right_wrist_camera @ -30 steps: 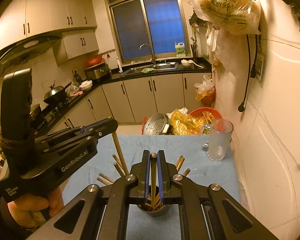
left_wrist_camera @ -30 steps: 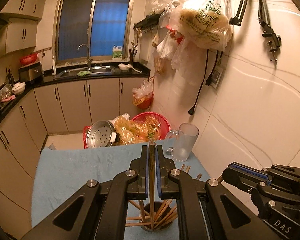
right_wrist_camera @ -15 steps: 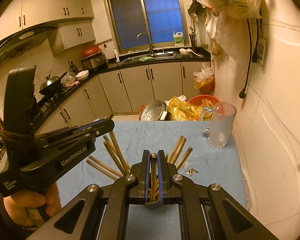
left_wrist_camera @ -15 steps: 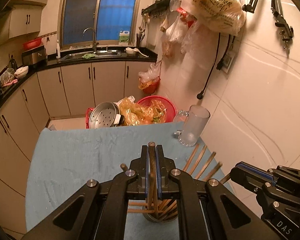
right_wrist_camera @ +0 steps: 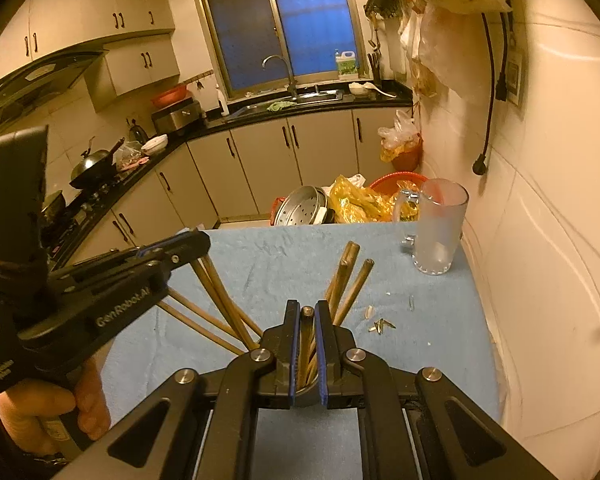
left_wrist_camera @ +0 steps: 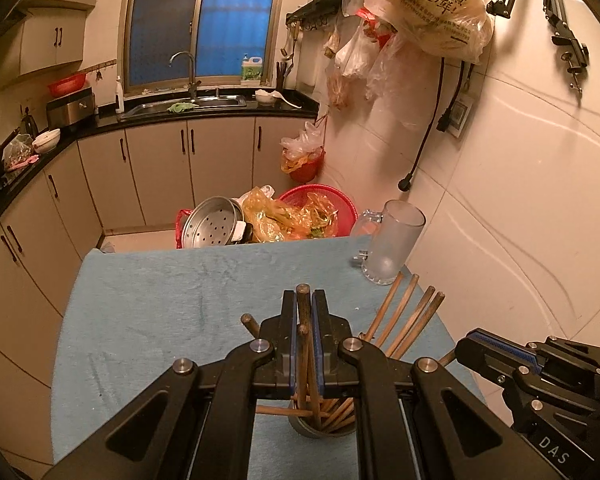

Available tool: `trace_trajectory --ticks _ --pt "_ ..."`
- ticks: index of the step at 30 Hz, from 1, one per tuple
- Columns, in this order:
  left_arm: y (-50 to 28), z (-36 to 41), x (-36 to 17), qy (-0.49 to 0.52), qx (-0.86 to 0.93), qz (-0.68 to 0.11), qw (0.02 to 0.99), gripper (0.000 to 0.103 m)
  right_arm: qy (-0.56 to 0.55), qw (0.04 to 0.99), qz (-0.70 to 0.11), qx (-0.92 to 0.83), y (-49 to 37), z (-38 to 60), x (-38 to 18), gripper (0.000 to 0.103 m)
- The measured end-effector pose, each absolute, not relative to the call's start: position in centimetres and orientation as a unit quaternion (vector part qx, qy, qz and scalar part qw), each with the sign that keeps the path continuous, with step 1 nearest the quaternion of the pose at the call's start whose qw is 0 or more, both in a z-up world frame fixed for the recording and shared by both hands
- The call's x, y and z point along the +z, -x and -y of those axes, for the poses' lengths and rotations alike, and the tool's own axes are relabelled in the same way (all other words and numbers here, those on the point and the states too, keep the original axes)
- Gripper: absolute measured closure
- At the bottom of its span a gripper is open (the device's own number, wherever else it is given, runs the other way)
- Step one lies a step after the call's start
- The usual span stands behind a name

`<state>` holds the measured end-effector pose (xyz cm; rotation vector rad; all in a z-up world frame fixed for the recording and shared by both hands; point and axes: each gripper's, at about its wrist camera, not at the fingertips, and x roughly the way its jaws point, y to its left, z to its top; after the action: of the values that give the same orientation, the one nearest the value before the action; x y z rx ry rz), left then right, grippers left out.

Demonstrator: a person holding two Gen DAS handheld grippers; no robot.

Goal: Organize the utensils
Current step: 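Open the right tool into the cup while the left tool releases its chopstick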

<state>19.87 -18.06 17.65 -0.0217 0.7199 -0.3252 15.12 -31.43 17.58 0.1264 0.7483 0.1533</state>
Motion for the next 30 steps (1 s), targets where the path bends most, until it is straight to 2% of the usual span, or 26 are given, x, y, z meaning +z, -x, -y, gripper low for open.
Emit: trace_trajectory --ticks 12,15,17,19,21,22,23,25,27,29,30 --pt "-18.5 17.6 18.1 0.011 -0.16 -0.348 0.924 0.095 -0.065 0.931 -0.351 0.07 -13.3 31.4 18.2 0.091" --pt "-17.7 17.6 18.5 0.006 -0.163 -0.344 0.925 0.09 -0.067 0.932 -0.349 0.067 -12.7 31.5 18.5 0.089" --pt "-17.1 17.4 18.6 0.003 -0.162 -0.341 0.926 0.074 -0.068 0.933 -0.347 0.063 -12.1 31.6 18.6 0.082" --pt "-16.3 16.9 18.9 0.002 -0.157 -0.335 0.929 0.062 -0.068 0.934 -0.346 0.06 -11.5 31.6 18.6 0.075" --pt "-15.5 16.4 19.0 0.004 -0.154 -0.334 0.93 0.058 -0.074 0.933 -0.347 0.063 -10.7 31.7 18.5 0.067" --pt "-15.3 16.3 18.9 0.003 -0.153 -0.335 0.93 0.057 -0.077 0.933 -0.347 0.065 -10.4 31.7 18.4 0.06" --pt "-14.9 16.0 18.8 0.002 -0.152 -0.339 0.928 0.056 -0.081 0.932 -0.346 0.067 -9.9 31.7 18.2 0.047" --pt "-14.1 15.7 18.4 0.0 -0.15 -0.344 0.927 0.056 -0.087 0.932 -0.344 0.07 -9.1 31.7 18.0 0.033" --pt "-13.4 15.3 18.0 -0.001 -0.145 -0.35 0.926 0.053 -0.09 0.931 -0.346 0.07 -8.4 31.5 17.6 0.028" --pt "-12.6 14.9 17.5 -0.002 -0.138 -0.354 0.925 0.044 -0.087 0.93 -0.351 0.064 -7.7 31.2 17.1 0.019" --pt "-12.2 14.7 17.3 -0.002 -0.134 -0.355 0.925 0.042 -0.083 0.93 -0.352 0.062 -7.3 31.0 16.9 0.019"
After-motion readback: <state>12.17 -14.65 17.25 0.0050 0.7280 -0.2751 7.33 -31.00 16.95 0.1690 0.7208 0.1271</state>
